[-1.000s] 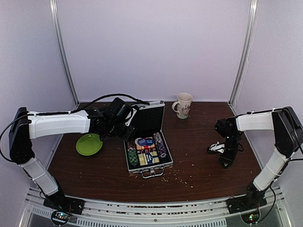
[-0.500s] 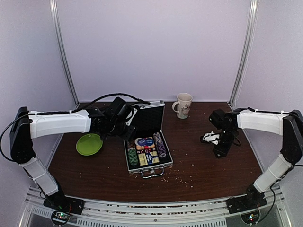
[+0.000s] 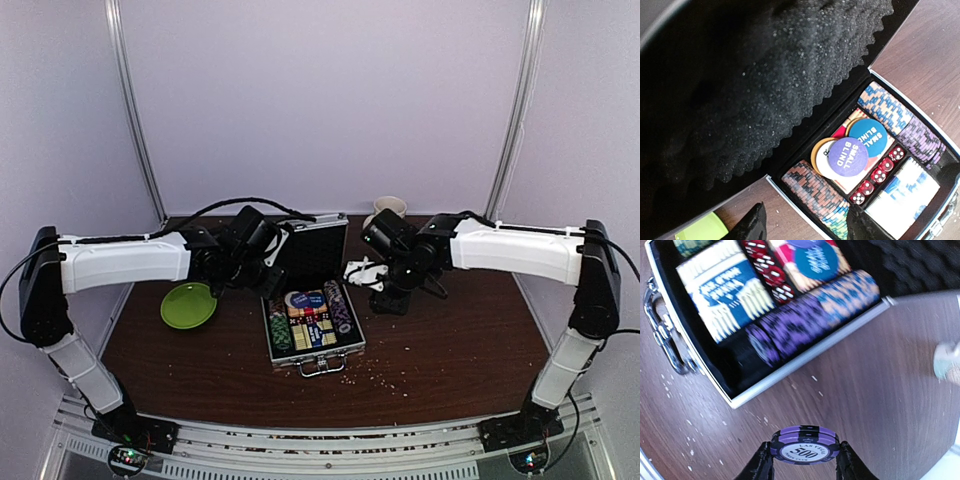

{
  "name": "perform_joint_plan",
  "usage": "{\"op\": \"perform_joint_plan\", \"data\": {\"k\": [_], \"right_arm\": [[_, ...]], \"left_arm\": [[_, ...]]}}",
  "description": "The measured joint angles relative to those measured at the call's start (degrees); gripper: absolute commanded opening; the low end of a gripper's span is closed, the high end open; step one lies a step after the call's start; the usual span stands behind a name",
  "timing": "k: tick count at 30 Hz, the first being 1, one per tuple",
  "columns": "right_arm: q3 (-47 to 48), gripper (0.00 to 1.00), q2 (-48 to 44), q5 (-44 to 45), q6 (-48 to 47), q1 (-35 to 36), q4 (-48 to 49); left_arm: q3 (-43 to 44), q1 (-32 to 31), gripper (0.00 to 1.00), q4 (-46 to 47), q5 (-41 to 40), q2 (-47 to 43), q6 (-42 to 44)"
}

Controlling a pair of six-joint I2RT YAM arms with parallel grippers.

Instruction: Pack up texas hold em set

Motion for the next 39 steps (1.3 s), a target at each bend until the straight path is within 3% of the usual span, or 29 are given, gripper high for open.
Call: {"op": "perform_joint_plan", "data": {"k": [11, 22, 34, 39], "right_arm": [[1.22, 0.36, 9.46, 4.22, -3.80, 9.40, 5.97], [1.22, 0.38, 12.66, 8.50, -5.55, 10.32, 9.97], [1.20, 0.51, 14.21, 10.25, -6.03, 10.34, 11.85], [1.09, 0.53, 14.21, 10.47, -5.88, 10.34, 12.41]], "left_arm": [[-0.57, 0.00, 0.57, -0.13, -0.20, -0.59, -0.42], [-0.57, 0.11, 0.57, -0.74, -0.22, -0.81, -0.42], [-0.57, 0.37, 0.57, -0.79, -0.22, -0.85, -0.42], [-0.59, 0.37, 0.57, -0.76, -0.22, -0.85, -0.42]]}}
